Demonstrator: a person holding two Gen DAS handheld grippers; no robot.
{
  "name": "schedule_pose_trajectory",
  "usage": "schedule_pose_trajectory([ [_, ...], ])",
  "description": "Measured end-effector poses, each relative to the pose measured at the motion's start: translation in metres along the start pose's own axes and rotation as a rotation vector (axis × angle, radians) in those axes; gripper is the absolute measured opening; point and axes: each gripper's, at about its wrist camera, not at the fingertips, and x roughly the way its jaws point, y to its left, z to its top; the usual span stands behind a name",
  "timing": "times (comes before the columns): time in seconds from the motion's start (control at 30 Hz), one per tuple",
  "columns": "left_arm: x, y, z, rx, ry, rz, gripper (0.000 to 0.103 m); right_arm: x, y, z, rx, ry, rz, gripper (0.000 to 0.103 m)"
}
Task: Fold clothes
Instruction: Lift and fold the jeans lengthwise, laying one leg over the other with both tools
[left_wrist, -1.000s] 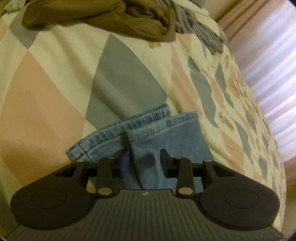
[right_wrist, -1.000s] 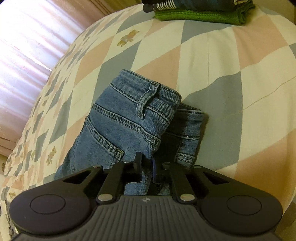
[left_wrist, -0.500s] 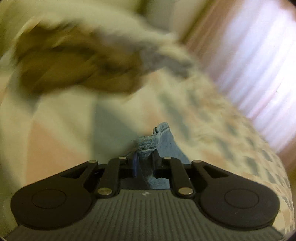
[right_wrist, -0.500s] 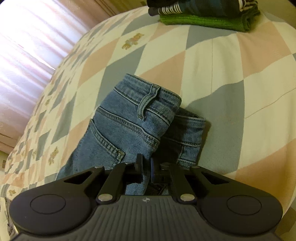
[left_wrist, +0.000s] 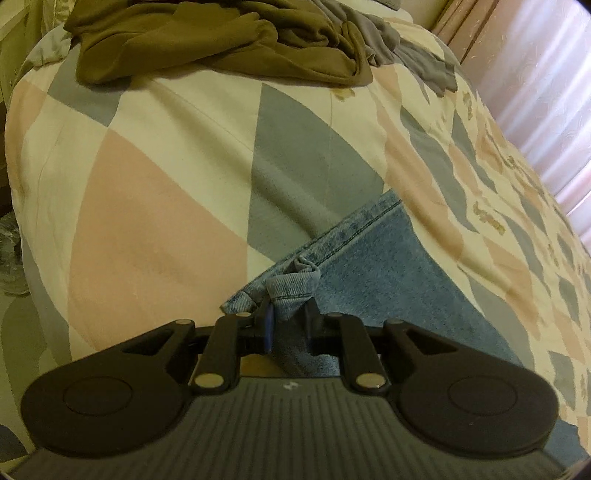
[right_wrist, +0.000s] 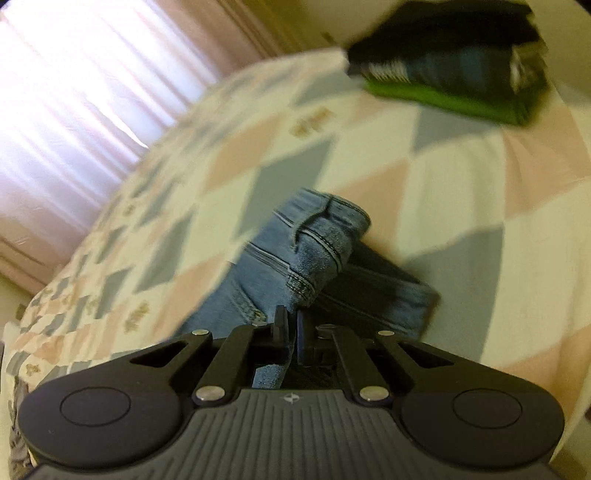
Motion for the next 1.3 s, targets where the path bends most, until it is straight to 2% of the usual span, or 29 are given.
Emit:
schedule_pose_trajectory([
  [0.07,-0.001,-0.001,-0.002,0.007,-0.002,0.011,0.013,-0.01,0.004,-0.001,-0.023,-0.028,0.015,0.002],
  [0.13,-0.002,-0.001,-0.001,0.018,0.0,0.014,0.013,-0.012,-0.005,-0.008,-0.002,-0.018,-0.012,0.001],
  [0.27,-0.004,-0.004,0.001,0.048,0.008,0.022,0.013,0.015,-0.051,-0.031,0.098,0.083,-0.134,0.0],
  [0.33,-0.004,-0.005,0.003,0.061,0.015,0.026,0.013,0.031,-0.074,-0.038,0.16,0.14,-0.161,0.002],
  [0.37,-0.004,-0.005,0.003,0.064,0.018,0.029,0.014,0.032,-0.08,-0.037,0.205,0.137,-0.138,0.009],
  [0.43,-0.003,-0.006,0.002,0.066,0.022,0.039,0.014,0.023,-0.083,-0.033,0.266,0.045,-0.059,0.015],
  [0.47,-0.002,-0.007,0.001,0.064,0.021,0.046,0.014,0.019,-0.084,-0.03,0.292,0.003,-0.026,0.029],
  [0.5,-0.002,-0.008,0.0,0.062,0.02,0.052,0.014,0.017,-0.082,-0.026,0.292,-0.018,-0.027,0.035],
  [0.67,0.0,-0.011,-0.002,0.051,0.017,0.07,0.015,0.041,-0.087,-0.002,0.319,0.004,-0.029,0.038],
  [0.77,0.0,-0.013,0.001,0.07,0.024,0.08,0.015,0.058,-0.092,-0.004,0.342,0.006,-0.003,0.035],
  [0.87,-0.002,-0.018,0.004,0.1,0.023,0.085,0.014,0.058,-0.081,-0.001,0.282,-0.014,-0.015,0.016],
  [0.97,-0.003,-0.019,0.008,0.116,0.028,0.084,0.014,0.034,-0.061,0.002,0.206,-0.049,-0.021,0.013],
  [1.13,-0.009,-0.019,0.009,0.119,0.009,0.078,0.014,-0.005,-0.051,0.011,0.225,-0.071,-0.014,0.012],
  [1.2,-0.01,-0.018,0.008,0.121,0.002,0.076,0.015,-0.004,-0.055,0.012,0.221,-0.048,-0.034,0.012],
  [1.3,-0.012,-0.017,0.006,0.121,-0.008,0.079,0.015,0.03,-0.072,0.001,0.196,0.041,-0.139,0.012],
])
